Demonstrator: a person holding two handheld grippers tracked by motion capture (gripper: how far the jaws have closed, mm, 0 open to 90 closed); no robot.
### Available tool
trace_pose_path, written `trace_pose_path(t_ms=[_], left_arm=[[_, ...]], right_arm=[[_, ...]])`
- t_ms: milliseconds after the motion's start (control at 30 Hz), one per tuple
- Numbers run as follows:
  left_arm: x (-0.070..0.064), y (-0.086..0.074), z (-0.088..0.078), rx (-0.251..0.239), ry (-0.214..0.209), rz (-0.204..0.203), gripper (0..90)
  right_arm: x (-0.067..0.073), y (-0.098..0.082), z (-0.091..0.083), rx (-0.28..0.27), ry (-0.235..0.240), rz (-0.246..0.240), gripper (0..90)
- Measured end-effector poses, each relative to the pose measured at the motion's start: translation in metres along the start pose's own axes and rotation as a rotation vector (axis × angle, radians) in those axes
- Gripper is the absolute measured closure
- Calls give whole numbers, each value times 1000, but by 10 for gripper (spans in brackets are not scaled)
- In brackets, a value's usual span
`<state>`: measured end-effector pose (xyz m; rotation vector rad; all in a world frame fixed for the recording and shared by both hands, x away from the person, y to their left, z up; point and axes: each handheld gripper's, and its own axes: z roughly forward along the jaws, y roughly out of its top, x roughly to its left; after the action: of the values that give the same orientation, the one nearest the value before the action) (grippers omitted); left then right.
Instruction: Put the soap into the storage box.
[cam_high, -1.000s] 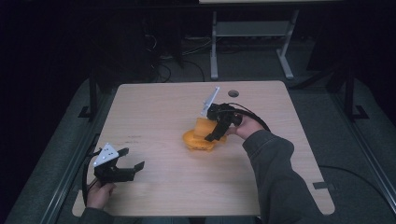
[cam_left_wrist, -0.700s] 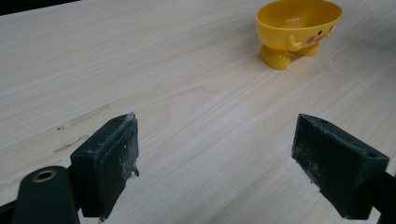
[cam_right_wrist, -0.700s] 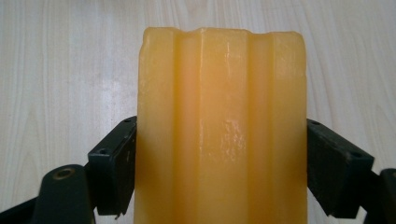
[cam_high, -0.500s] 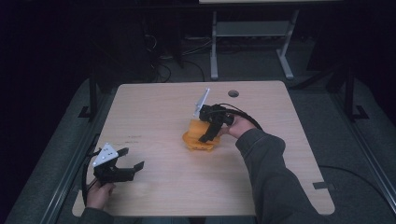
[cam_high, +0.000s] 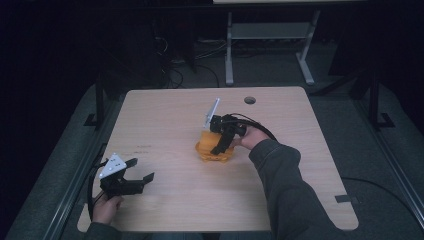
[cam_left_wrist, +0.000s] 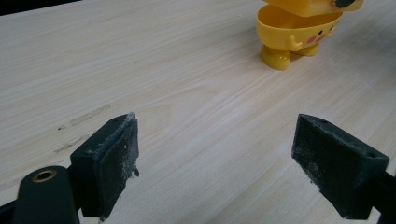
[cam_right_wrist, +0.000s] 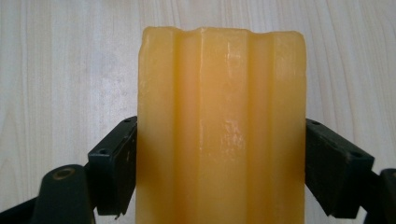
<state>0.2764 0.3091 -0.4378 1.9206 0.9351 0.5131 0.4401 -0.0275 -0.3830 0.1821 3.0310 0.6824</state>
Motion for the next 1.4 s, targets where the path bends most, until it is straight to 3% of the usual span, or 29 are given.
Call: trace_pose_path(t_ms=[333,1167,1400], left_arm=[[0,0,0,-1,-1,-1,141],[-1,0,0,7,-2,1,141],[-1,0,0,7,-3,0,141]], right_arm=[[2,2,6,12,-4,-15,204],[4,-9,-4,-26,-23,44,174],[5,-11,-11,-63,-19,67,171]])
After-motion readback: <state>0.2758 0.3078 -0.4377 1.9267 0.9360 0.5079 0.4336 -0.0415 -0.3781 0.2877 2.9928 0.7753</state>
